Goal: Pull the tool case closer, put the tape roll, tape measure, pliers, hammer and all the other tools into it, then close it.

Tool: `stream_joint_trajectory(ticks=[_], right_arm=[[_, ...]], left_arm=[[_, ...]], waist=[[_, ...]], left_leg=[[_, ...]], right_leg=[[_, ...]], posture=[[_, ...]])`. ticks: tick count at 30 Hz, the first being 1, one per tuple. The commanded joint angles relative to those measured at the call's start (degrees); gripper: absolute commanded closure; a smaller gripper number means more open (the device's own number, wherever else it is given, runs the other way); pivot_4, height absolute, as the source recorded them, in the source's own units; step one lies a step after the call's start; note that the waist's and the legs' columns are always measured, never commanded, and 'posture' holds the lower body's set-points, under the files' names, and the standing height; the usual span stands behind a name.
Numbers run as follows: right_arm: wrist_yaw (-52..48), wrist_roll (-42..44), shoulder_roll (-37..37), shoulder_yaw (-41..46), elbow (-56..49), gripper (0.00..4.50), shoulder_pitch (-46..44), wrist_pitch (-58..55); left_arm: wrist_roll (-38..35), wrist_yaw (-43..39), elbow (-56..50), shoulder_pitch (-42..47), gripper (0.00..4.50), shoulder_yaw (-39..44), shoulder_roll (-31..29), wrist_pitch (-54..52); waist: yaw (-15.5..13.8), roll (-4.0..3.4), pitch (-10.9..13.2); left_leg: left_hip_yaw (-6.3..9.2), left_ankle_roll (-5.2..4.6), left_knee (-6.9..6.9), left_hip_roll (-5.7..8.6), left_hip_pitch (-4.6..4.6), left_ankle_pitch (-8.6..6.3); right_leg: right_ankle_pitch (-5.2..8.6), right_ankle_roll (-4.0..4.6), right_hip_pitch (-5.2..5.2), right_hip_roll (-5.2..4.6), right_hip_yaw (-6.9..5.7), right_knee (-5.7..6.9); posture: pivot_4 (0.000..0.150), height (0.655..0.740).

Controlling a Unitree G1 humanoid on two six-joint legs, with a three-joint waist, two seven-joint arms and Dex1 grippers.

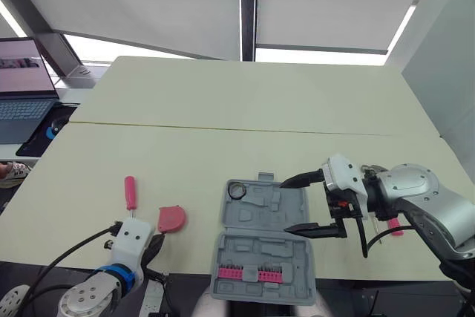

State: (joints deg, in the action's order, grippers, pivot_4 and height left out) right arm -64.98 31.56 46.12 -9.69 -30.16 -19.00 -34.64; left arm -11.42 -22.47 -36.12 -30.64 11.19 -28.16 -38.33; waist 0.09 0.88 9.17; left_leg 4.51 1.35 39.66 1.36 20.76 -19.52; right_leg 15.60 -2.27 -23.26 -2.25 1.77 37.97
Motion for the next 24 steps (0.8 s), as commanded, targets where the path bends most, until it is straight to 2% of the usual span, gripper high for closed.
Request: stream_joint_trajectory(ticks=[1, 14, 18, 24], right_arm=[[-0.1, 0.4, -0.3, 0.2, -1.0, 0.00, -0.5, 0.7], [-1.1, -0.7, -0.6, -0.6, 0.8, 0.00, -2.1, 1.6], [-1.3, -1.0, -0.4, -0.3, 1.0, 0.00, -1.9, 1.7], [-1.0, -1.3, 0.3, 0.8, 0.5, 0.00, -1.1, 2.5]], left_arm=[[0.0, -0.9, -1.9, -0.9, 4.47, 0.9, -0.8, 0.4], [0.3, -1.6, 0.2, -2.4, 4.47, 2.6, -0.7, 2.9], [-1.6, -4.8, -2.5, -5.1, 3.65, 4.2, -1.4, 4.7], [-6.5, -14.9, -8.5, -14.8, 1.74, 13.2, -4.4, 10.4]], waist=[[0.0, 0.00, 0.0], [0.0, -0.01, 0.0], [0.0, -0.01, 0.0], [0.1, -0.06, 0.1]], left_leg=[[0.00, 0.00, 0.00, 0.00, 0.00, 0.00], [0.01, 0.00, 0.00, 0.00, 0.00, 0.00], [0.01, 0.00, 0.00, -0.01, 0.00, 0.00], [-0.03, 0.00, -0.04, -0.03, 0.01, -0.01]], right_leg=[[0.00, 0.00, 0.00, 0.00, 0.00, 0.00], [0.00, 0.00, 0.00, 0.00, -0.01, -0.01], [0.00, 0.00, 0.00, 0.00, -0.02, -0.01], [0.01, 0.01, 0.00, -0.01, 0.01, -0.10]], posture=[[0.150, 0.7400], [0.150, 0.7400], [0.150, 0.7400], [0.150, 0.7400]])
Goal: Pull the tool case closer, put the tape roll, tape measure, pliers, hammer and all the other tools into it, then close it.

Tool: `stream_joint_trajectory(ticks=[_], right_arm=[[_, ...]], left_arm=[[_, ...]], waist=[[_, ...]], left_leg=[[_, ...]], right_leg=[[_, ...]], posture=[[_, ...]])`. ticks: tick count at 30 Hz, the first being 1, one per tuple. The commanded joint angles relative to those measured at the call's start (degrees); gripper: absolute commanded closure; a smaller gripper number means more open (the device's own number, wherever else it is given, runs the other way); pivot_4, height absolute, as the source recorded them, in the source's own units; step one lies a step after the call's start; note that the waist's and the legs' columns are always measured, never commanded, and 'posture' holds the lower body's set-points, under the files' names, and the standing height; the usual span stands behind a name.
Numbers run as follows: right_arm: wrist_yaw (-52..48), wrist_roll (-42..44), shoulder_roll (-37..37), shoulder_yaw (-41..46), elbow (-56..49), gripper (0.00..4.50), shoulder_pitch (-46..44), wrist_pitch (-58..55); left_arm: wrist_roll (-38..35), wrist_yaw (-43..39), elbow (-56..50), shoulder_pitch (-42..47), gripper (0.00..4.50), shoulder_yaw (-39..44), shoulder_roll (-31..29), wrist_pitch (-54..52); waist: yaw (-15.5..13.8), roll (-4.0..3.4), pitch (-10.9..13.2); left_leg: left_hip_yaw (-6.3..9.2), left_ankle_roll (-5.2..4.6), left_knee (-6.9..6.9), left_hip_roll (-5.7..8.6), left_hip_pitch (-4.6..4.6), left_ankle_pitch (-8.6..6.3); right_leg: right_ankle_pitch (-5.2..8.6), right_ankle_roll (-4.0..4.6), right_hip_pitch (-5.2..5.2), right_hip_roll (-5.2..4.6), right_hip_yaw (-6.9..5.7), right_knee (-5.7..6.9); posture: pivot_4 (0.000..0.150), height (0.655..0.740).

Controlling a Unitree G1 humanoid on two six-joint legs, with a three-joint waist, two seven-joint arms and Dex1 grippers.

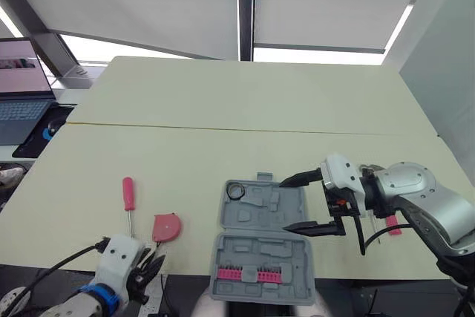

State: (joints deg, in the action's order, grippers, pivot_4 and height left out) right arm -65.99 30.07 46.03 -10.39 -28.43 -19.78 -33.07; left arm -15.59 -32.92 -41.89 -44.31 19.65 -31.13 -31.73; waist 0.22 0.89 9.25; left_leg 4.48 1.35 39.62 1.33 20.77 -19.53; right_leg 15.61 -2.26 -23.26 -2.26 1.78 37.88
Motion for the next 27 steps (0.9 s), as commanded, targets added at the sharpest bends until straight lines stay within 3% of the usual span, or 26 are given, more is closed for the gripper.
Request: stream_joint_trajectory(ticks=[1, 5, 6, 12, 17, 27], right_arm=[[0.2, 0.6, 0.5, 1.8, -1.7, 0.00, -0.4, 0.6], [1.4, 2.4, 0.6, 2.7, -3.9, 0.00, -1.1, -1.4], [1.8, 2.7, 0.5, 2.7, -4.7, 0.00, -1.0, -1.9], [4.1, 3.2, 0.2, 1.9, -7.6, 0.00, 0.5, -3.7], [5.7, 3.5, 0.0, 1.7, -8.7, 0.00, 1.7, -4.4], [6.8, 3.8, -0.4, 0.9, -8.9, 0.00, 0.8, -5.5]], left_arm=[[-3.8, -7.3, -1.5, -0.4, 1.42, 7.0, -2.9, 5.6], [-5.5, -21.8, 11.2, 7.2, 0.15, 10.5, -12.8, 17.6], [-5.8, -26.9, 17.2, 11.1, 0.02, 9.5, -16.1, 21.0], [-3.1, -42.5, 40.2, 27.9, 0.02, 1.0, -26.2, 32.7], [0.9, -47.5, 50.9, 36.8, 0.02, -6.7, -26.1, 42.3], [6.5, -45.3, 64.4, 47.1, 0.02, -15.8, -21.7, 50.2]], waist=[[-0.2, -0.08, 0.1], [-1.0, -0.32, 0.2], [-1.0, -0.33, 0.2], [-0.1, -0.34, 0.2], [0.3, -0.33, 0.2], [0.3, -0.33, 0.2]], left_leg=[[0.00, 0.00, 0.00, 0.00, 0.00, 0.00], [0.34, 0.04, 0.04, -0.01, 0.00, 0.04], [0.35, 0.10, 0.04, -0.03, 0.01, 0.07], [0.28, 0.08, 0.02, -0.03, 0.05, 0.07], [0.21, 0.03, -0.10, -0.02, 0.11, 0.00], [0.28, 0.00, -0.05, -0.04, 0.08, 0.00]], right_leg=[[0.00, 0.00, 0.00, 0.00, -0.02, 0.00], [0.08, 0.14, 0.06, 0.00, -0.56, 0.00], [0.09, 0.17, 0.12, 0.01, -0.75, 0.01], [0.05, 0.22, 0.07, 0.05, -0.80, 0.08], [0.05, 0.21, -0.06, -0.03, -0.78, -0.03], [0.05, 0.21, -0.06, -0.01, -0.85, 0.14]], posture=[[0.150, 0.7400], [0.150, 0.7400], [0.150, 0.7400], [0.150, 0.7400], [0.150, 0.7400], [0.150, 0.7400]])
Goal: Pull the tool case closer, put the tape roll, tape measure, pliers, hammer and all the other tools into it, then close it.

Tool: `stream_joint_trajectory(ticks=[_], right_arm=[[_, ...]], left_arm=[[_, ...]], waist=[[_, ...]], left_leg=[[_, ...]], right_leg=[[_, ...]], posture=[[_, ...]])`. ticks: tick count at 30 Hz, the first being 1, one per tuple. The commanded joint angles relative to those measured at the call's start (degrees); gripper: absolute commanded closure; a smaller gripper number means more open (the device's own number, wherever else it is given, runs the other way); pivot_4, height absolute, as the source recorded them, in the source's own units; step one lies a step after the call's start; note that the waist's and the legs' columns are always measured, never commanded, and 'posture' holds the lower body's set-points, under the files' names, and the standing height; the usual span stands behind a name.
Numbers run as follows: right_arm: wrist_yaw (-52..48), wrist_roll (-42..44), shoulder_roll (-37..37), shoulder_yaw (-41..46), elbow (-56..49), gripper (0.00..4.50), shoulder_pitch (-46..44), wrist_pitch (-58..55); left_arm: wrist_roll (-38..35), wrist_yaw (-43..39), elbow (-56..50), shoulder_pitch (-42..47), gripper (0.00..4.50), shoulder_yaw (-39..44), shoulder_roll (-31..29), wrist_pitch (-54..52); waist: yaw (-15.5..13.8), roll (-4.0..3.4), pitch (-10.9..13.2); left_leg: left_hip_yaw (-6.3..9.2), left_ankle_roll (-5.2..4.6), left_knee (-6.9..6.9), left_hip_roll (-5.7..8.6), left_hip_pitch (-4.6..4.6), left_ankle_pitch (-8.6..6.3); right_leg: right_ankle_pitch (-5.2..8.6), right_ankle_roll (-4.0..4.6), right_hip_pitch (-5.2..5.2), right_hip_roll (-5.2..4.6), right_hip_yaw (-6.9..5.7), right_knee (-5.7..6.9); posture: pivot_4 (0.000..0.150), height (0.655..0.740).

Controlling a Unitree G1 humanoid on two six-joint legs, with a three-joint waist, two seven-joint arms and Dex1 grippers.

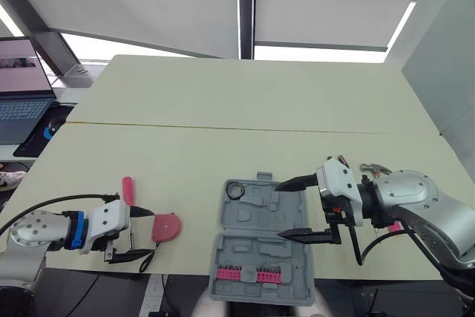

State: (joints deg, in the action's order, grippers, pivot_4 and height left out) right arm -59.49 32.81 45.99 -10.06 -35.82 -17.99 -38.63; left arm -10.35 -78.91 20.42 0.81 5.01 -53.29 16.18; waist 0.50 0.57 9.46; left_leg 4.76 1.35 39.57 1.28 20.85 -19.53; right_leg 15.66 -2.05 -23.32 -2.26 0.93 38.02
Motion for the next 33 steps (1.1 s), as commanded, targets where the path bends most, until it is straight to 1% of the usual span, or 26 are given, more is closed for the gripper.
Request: stream_joint_trajectory(ticks=[1, 7, 12, 20, 24, 26, 29, 33], right_arm=[[0.3, 1.0, -0.4, 0.6, -1.5, 0.00, -1.0, 0.1], [0.3, 1.0, -0.1, 0.7, -1.5, 0.00, -0.8, 0.1], [0.2, 0.8, 0.5, 1.0, -1.7, 0.00, 0.0, 0.4], [0.2, 0.8, 1.6, 1.8, -2.3, 0.00, 1.2, 0.7], [0.3, 0.8, 1.6, 1.7, -2.5, 0.00, 1.4, 0.9], [0.2, 0.8, 1.7, 1.7, -2.5, 0.00, 1.5, 1.0], [0.1, 0.4, 1.8, 1.7, -2.1, 0.00, 1.4, 1.4], [0.8, -1.5, 1.8, 1.0, -1.2, 0.00, 1.1, 2.4]], left_arm=[[1.4, 0.6, 2.7, 2.4, 0.02, -1.6, 0.6, 2.9], [4.0, 1.3, 9.3, 5.4, 0.02, -4.6, 1.5, 5.5], [5.2, 2.3, 12.1, 7.5, 0.02, -6.2, 3.1, 6.5], [4.9, 3.2, 9.1, 7.7, 0.02, -7.0, 5.0, 1.8], [6.4, 3.8, 9.4, 6.9, 0.02, -7.6, 4.4, 3.1], [6.9, 4.1, 10.2, 6.4, 0.40, -7.6, 4.1, 4.6], [7.8, 5.1, 11.5, 6.2, 1.17, -7.6, 3.5, 6.8], [7.3, 6.5, 12.0, 5.9, 1.23, -7.2, 3.4, 8.2]], waist=[[0.0, 0.00, 0.0], [0.0, 0.01, 0.0], [0.0, 0.00, 0.0], [-0.3, -0.06, 0.0], [-0.3, -0.08, -0.1], [-0.3, -0.12, -0.1], [-0.3, -0.21, -0.1], [-0.3, -0.25, -0.2]], left_leg=[[0.01, 0.00, 0.05, 0.00, 0.00, 0.00], [0.00, 0.00, 0.09, 0.00, 0.00, 0.00], [0.00, 0.00, 0.12, 0.01, 0.00, 0.00], [0.02, -0.01, 0.20, 0.03, -0.01, 0.00], [0.02, -0.01, 0.20, 0.03, -0.01, 0.00], [0.02, -0.01, 0.20, 0.03, -0.02, 0.00], [0.02, -0.01, 0.20, 0.03, -0.04, 0.00], [0.03, -0.02, 0.19, 0.01, -0.07, 0.01]], right_leg=[[0.00, 0.00, 0.01, 0.01, -0.02, 0.02], [-0.01, -0.01, 0.01, 0.02, -0.01, 0.05], [-0.01, -0.01, 0.03, 0.02, -0.01, 0.06], [-0.02, -0.04, 0.07, 0.02, -0.02, 0.09], [-0.02, -0.04, 0.07, 0.02, -0.01, 0.09], [-0.02, -0.04, 0.08, 0.02, 0.00, 0.09], [-0.02, -0.04, 0.08, 0.01, 0.01, 0.10], [-0.02, -0.04, 0.10, 0.02, 0.00, 0.13]], posture=[[0.150, 0.7400], [0.150, 0.7400], [0.150, 0.7400], [0.150, 0.7400], [0.150, 0.7400], [0.150, 0.7400], [0.150, 0.7400], [0.150, 0.7400]])
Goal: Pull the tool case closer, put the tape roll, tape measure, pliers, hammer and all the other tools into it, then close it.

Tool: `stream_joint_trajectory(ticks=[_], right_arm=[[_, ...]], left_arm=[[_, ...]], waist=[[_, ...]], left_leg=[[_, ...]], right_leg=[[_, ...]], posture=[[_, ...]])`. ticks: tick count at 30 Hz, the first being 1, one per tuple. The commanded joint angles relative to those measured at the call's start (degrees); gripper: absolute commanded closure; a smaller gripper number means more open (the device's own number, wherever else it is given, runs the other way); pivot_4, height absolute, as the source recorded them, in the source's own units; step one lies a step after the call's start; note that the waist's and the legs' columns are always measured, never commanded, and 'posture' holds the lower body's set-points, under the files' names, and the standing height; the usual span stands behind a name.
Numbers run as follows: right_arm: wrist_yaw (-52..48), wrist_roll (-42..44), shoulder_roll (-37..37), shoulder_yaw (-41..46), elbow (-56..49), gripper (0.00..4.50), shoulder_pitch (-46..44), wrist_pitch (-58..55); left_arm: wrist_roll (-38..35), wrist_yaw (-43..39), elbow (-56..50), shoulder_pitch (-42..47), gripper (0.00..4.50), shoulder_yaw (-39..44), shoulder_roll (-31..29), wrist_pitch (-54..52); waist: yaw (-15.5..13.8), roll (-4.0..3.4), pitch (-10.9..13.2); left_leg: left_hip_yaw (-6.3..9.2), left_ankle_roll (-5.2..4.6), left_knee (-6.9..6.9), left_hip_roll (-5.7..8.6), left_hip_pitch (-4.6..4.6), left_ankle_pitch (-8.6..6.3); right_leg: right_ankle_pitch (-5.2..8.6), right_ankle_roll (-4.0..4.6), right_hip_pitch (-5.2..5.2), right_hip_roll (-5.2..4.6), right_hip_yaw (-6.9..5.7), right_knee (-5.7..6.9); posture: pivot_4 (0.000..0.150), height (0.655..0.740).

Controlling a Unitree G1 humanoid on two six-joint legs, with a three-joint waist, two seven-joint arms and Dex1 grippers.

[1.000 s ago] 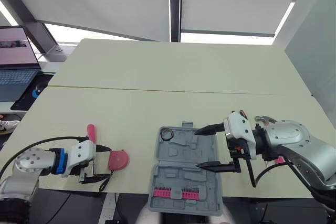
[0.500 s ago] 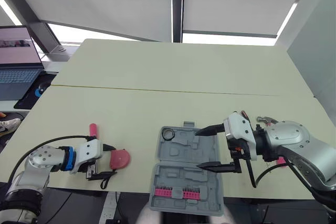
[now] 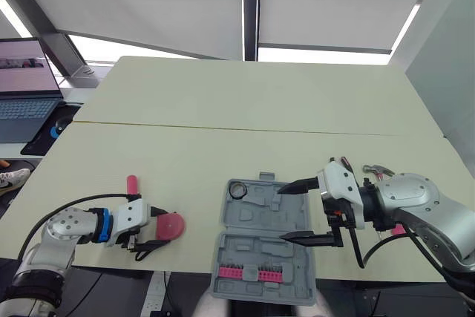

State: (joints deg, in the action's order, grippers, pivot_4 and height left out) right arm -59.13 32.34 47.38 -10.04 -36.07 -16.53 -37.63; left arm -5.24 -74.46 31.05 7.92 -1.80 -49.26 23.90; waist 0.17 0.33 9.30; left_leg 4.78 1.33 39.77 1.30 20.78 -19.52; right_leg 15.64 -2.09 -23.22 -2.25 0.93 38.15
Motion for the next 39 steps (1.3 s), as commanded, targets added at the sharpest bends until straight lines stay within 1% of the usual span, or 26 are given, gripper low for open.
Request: stream_joint_trajectory(ticks=[1, 2, 4, 7, 9, 10, 12, 14, 16, 17, 20, 22, 23, 27, 31, 34, 37, 39], right_arm=[[0.9, -1.4, 0.3, 0.9, -0.8, 0.00, -0.3, 1.4], [1.4, -1.8, 0.2, 0.8, -0.8, 0.00, -0.3, 1.2], [3.5, -0.1, -0.7, 1.7, -1.2, 0.00, 0.0, -1.9], [7.4, 3.2, -2.6, 3.0, -2.4, 0.00, 0.7, -6.9], [12.6, 9.3, -6.2, 4.9, -2.9, 0.00, 0.7, -13.9], [16.0, 13.0, -8.2, 5.8, -3.0, 0.00, 0.4, -19.2], [21.3, 19.1, -11.2, 7.5, -2.7, 0.00, -0.4, -27.0], [29.8, 26.5, -18.2, 9.4, 0.9, 0.00, -1.8, -36.3], [36.3, 30.5, -23.5, 11.1, 3.3, 0.00, -2.8, -42.2], [40.2, 31.6, -27.4, 12.1, 5.1, 0.00, -2.8, -44.0], [48.6, 35.4, -36.2, 14.5, 9.3, 0.00, -3.0, -47.6], [52.8, 37.4, -40.3, 16.2, 11.5, 0.00, -3.4, -49.5], [54.6, 38.3, -41.9, 16.9, 12.5, 0.00, -3.6, -50.0], [60.7, 40.6, -47.0, 18.2, 16.7, 0.00, -4.9, -50.8], [64.4, 42.1, -49.5, 18.8, 19.9, 0.00, -6.2, -50.5], [66.3, 43.7, -50.1, 18.8, 21.5, 0.00, -6.9, -50.1], [66.6, 44.1, -49.6, 18.0, 22.3, 0.58, -6.9, -50.3], [66.9, 44.6, -49.4, 17.5, 22.7, 1.24, -6.9, -50.3]], left_arm=[[1.7, 2.5, 0.9, -1.4, 1.23, -0.1, -0.5, 0.4], [0.8, 2.8, -0.3, -1.5, 1.23, 0.5, -0.4, 0.1], [-2.6, 3.6, -6.8, -0.4, 1.23, 2.5, -0.3, -3.1], [-6.3, 4.0, -16.4, 1.1, 1.23, 3.8, -0.6, -8.1], [-8.6, 3.4, -24.2, 2.8, 1.23, 3.4, -1.1, -12.4], [-9.7, 3.2, -27.8, 4.3, 1.23, 2.8, -1.1, -15.2], [-10.7, 3.0, -32.3, 6.1, 1.23, 1.9, -1.0, -19.1], [-10.6, 2.7, -36.2, 8.6, 1.23, -0.7, -0.1, -22.6], [-10.2, 2.8, -38.2, 9.7, 1.23, -2.3, 0.5, -24.9], [-10.5, 2.6, -39.4, 10.2, 1.23, -3.3, 0.8, -26.4], [-10.5, 1.2, -41.3, 10.6, 1.23, -5.5, 0.7, -28.4], [-10.3, 0.6, -41.5, 10.3, 1.23, -6.1, 0.7, -27.9], [-10.2, 0.7, -41.6, 10.2, 1.23, -6.1, 0.8, -27.9], [-10.0, 1.6, -42.0, 9.4, 1.23, -6.2, 1.5, -27.7], [-9.5, 1.6, -42.4, 8.6, 1.23, -6.4, 1.4, -27.1], [-9.0, 1.3, -42.6, 8.2, 1.23, -6.5, 1.2, -26.4], [-8.8, 1.6, -42.7, 8.0, 1.23, -6.4, 1.5, -25.9], [-8.8, 2.1, -42.8, 8.1, 1.23, -6.3, 1.9, -26.0]], waist=[[0.0, -0.02, 0.0], [0.0, -0.04, 0.0], [0.0, -0.04, 0.0], [-0.2, 0.24, 0.1], [-0.2, 0.28, 0.1], [-0.2, 0.29, 0.1], [0.0, 0.27, 0.1], [0.4, 0.27, 0.0], [1.0, 0.23, 0.1], [1.3, 0.22, 0.1], [1.7, 0.22, 0.1], [1.7, 0.21, 0.1], [1.7, 0.21, 0.1], [1.7, 0.20, 0.1], [1.7, 0.18, 0.1], [1.8, 0.18, 0.1], [1.7, 0.18, 0.1], [1.8, 0.18, 0.1]], left_leg=[[0.00, 0.00, 0.00, 0.00, 0.00, 0.00], [0.00, 0.00, 0.00, 0.00, -0.01, 0.00], [0.00, 0.00, 0.01, 0.00, 0.00, 0.00], [0.14, 0.01, 0.08, 0.00, 0.10, 0.01], [0.19, 0.02, 0.11, 0.01, 0.14, 0.01], [0.18, 0.02, 0.10, 0.01, 0.14, 0.01], [0.18, 0.02, 0.09, 0.02, 0.16, 0.00], [0.16, 0.02, 0.04, 0.02, 0.14, 0.01], [0.14, 0.03, 0.03, 0.00, 0.11, 0.01], [0.12, 0.03, 0.00, 0.00, 0.11, 0.01], [0.16, 0.02, -0.02, -0.04, 0.11, 0.01], [0.09, 0.02, -0.05, -0.01, 0.12, 0.01], [0.04, 0.03, -0.03, 0.03, 0.12, 0.01], [-0.01, 0.03, 0.00, 0.04, 0.11, 0.01], [-0.02, 0.02, 0.00, 0.01, 0.09, 0.01], [-0.03, 0.02, 0.00, 0.01, 0.09, 0.01], [-0.05, 0.02, 0.00, 0.02, 0.09, 0.01], [-0.06, 0.02, -0.01, 0.02, 0.09, 0.01]], right_leg=[[0.00, 0.00, 0.00, 0.00, 0.00, 0.00], [0.00, 0.00, 0.00, 0.00, 0.00, 0.01], [0.00, 0.00, 0.00, 0.00, 0.00, 0.03], [0.00, 0.00, -0.01, 0.00, -0.05, 0.03], [0.00, 0.00, 0.00, -0.01, -0.03, 0.00], [0.00, 0.00, 0.01, -0.02, 0.00, -0.02], [-0.01, 0.00, 0.00, -0.02, 0.03, -0.02], [-0.01, 0.00, -0.03, -0.02, 0.04, -0.02], [-0.01, 0.01, -0.04, 0.03, 0.06, 0.01], [-0.01, 0.01, -0.06, 0.04, 0.06, 0.03], [0.00, 0.01, -0.08, 0.10, 0.06, 0.07], [0.00, 0.01, -0.21, 0.10, 0.09, 0.24], [0.00, 0.00, -0.29, 0.06, 0.12, 0.42], [0.00, 0.00, -0.32, 0.06, 0.16, 0.44], [0.01, 0.00, -0.35, 0.09, 0.14, 0.52], [0.01, 0.00, -0.36, 0.10, 0.15, 0.53], [0.01, 0.00, -0.36, 0.10, 0.16, 0.52], [0.01, 0.00, -0.36, 0.10, 0.16, 0.52]], posture=[[0.150, 0.7400], [0.150, 0.7400], [0.150, 0.7400], [0.150, 0.7400], [0.150, 0.7400], [0.150, 0.7400], [0.150, 0.7400], [0.150, 0.7400], [0.150, 0.7400], [0.150, 0.7400], [0.150, 0.7400], [0.150, 0.7400], [0.150, 0.7400], [0.150, 0.7400], [0.150, 0.7400], [0.150, 0.7400], [0.150, 0.7400], [0.150, 0.7400]])
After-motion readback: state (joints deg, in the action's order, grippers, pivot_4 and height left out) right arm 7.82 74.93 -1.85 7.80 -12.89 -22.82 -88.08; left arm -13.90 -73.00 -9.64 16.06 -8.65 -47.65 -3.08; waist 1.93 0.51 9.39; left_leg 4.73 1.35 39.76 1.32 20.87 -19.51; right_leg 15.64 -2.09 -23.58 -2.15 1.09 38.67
